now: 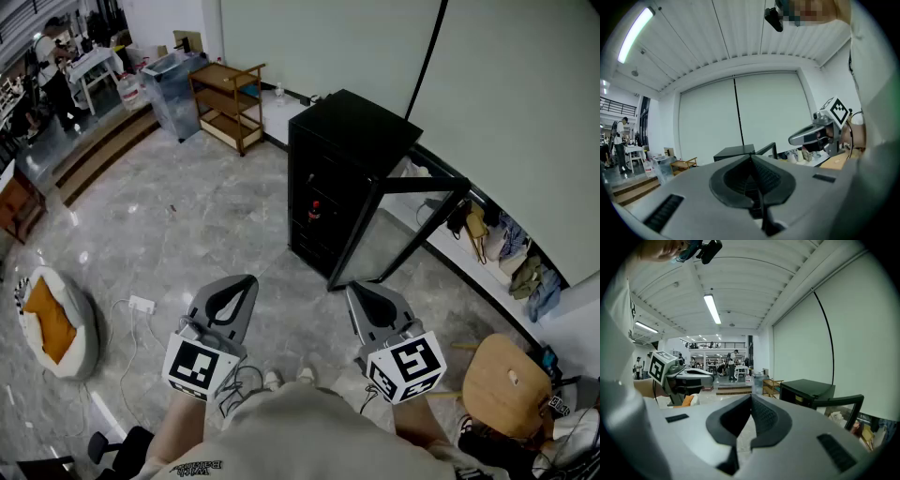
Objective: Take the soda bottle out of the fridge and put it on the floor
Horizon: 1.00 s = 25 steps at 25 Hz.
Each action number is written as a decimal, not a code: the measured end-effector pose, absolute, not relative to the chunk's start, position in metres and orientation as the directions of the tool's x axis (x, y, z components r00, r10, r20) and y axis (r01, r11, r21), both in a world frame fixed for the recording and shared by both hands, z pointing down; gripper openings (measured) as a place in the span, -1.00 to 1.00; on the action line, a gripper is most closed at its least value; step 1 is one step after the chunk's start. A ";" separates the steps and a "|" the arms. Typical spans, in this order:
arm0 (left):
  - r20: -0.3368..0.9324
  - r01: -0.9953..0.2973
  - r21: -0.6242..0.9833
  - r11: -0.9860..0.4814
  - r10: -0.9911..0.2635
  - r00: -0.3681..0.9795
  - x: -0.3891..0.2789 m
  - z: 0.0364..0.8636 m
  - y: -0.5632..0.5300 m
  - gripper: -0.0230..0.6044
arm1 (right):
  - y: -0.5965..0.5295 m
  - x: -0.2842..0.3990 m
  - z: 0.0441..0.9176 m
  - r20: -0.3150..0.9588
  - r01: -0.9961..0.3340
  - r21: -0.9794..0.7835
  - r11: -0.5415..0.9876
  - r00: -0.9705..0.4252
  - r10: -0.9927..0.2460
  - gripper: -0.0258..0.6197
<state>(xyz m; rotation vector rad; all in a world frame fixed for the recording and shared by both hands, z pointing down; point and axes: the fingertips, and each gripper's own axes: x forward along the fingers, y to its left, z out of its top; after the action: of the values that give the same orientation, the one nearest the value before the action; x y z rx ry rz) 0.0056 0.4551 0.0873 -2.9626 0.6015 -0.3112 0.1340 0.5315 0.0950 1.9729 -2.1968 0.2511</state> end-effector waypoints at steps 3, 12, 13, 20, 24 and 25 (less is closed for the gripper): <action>0.194 -0.363 -0.136 -0.922 -0.384 0.903 0.013 0.087 0.462 -0.91 | 0.533 0.142 0.098 0.244 -0.995 -0.012 0.100 -0.100 -0.965 -0.93; 0.144 -0.374 -0.126 -0.919 -0.390 0.910 0.032 0.077 0.471 -0.91 | 0.539 0.154 0.102 0.227 -0.992 -0.008 0.130 -0.128 -0.966 -0.93; 0.141 -0.376 -0.126 -0.918 -0.392 0.909 0.034 0.076 0.472 -0.91 | 0.539 0.155 0.103 0.222 -0.991 -0.007 0.136 -0.134 -0.966 -0.93; 0.158 -0.371 -0.132 -0.919 -0.389 0.908 0.050 0.085 0.480 -0.91 | 0.543 0.163 0.109 0.209 -0.985 -0.012 0.171 -0.169 -0.963 -0.93; 0.147 -0.369 -0.138 -0.919 -0.388 0.910 0.062 0.085 0.483 -0.91 | 0.545 0.176 0.108 0.191 -0.985 0.000 0.172 -0.169 -0.967 -0.93; 0.143 -0.371 -0.140 -0.918 -0.389 0.910 0.066 0.084 0.484 -0.91 | 0.545 0.180 0.107 0.187 -0.986 0.002 0.169 -0.166 -0.968 -0.93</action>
<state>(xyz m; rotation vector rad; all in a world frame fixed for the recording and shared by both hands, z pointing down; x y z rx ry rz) 0.0661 0.4836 0.0841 -2.9626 0.5909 -0.2554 0.1795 0.5453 0.1073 1.9279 -2.2871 0.1794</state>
